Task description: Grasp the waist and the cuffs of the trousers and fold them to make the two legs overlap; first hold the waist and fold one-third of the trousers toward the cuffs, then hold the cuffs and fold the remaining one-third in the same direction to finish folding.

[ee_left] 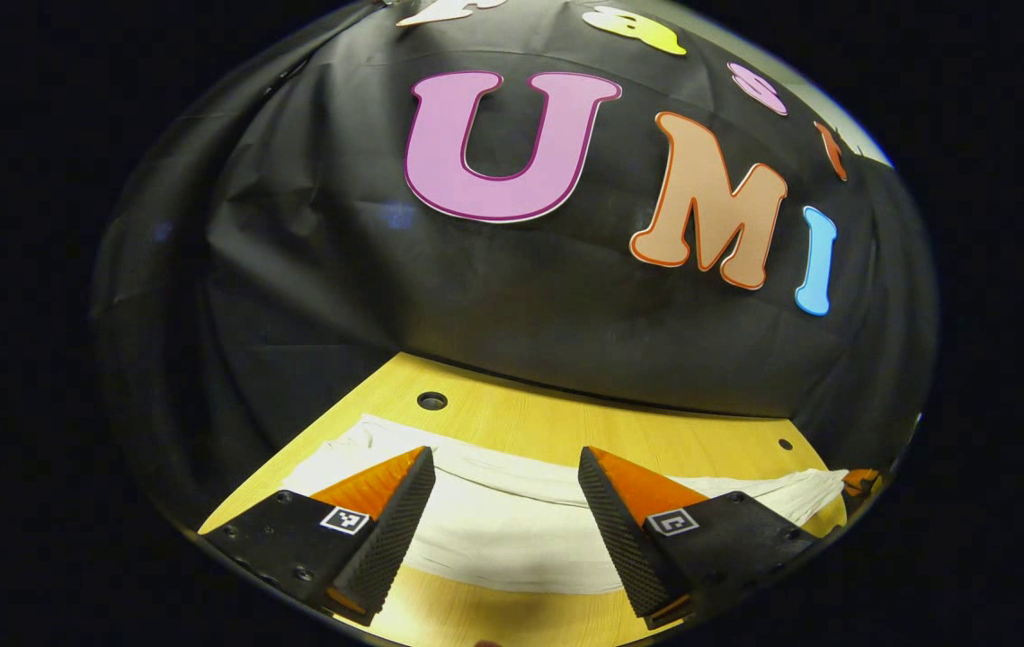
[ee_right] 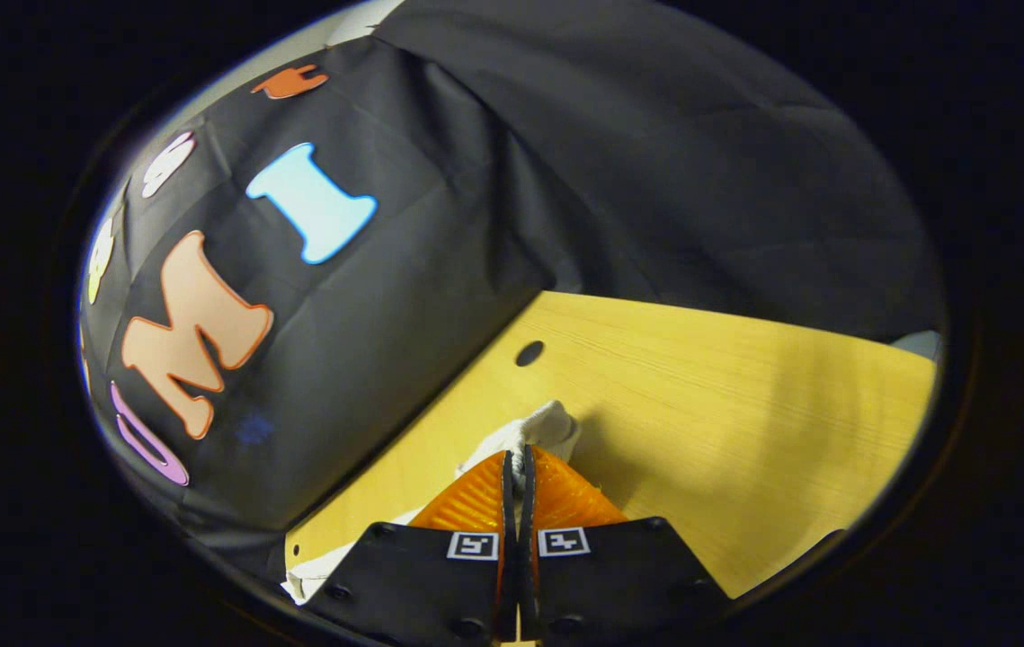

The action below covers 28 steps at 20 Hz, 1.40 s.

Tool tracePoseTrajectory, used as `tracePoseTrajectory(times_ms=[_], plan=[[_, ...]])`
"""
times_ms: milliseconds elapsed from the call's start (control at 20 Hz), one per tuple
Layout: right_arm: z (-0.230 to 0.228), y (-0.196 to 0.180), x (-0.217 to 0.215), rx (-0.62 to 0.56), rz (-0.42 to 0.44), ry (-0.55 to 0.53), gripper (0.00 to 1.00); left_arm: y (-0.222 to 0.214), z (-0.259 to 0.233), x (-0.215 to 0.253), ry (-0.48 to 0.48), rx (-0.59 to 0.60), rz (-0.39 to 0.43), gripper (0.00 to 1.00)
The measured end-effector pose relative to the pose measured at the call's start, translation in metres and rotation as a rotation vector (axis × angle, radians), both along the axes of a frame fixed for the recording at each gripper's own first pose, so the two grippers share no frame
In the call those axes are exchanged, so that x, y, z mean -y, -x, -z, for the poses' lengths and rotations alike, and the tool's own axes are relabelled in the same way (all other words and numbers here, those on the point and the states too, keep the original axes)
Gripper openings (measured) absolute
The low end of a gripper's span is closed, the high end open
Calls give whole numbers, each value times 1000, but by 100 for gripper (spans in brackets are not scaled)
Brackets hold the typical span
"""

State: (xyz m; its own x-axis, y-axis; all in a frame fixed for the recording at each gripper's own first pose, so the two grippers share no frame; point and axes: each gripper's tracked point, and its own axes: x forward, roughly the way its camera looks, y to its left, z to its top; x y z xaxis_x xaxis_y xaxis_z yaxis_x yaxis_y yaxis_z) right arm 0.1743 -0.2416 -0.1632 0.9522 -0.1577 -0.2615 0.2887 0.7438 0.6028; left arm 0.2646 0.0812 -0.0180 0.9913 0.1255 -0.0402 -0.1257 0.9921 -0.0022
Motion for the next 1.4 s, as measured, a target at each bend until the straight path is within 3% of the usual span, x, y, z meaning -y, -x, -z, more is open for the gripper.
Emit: tracePoseTrajectory(times_ms=[250,550,850,1050,1150,1250,1300,1400], plan=[[-68,-19,-72,115,-143,103,2,12,0,-5,21,17,20,96],[-97,-27,-227,169,-434,269,2,36,7,-33,36,11,9,96],[-28,-3,-370,72,-735,444,2,45,29,-76,95,-11,-30,96],[54,-3,-400,-92,-829,614,2,52,40,-101,126,-18,-68,96],[69,-5,-400,-169,-884,669,3,57,42,-112,132,-20,-79,96],[79,-2,-407,-198,-956,625,9,58,51,-126,130,-42,-96,96],[82,-1,-410,-216,-974,586,18,58,54,-134,136,-52,-108,96],[79,6,-415,-226,-993,543,49,56,61,-151,151,-68,-134,96]])
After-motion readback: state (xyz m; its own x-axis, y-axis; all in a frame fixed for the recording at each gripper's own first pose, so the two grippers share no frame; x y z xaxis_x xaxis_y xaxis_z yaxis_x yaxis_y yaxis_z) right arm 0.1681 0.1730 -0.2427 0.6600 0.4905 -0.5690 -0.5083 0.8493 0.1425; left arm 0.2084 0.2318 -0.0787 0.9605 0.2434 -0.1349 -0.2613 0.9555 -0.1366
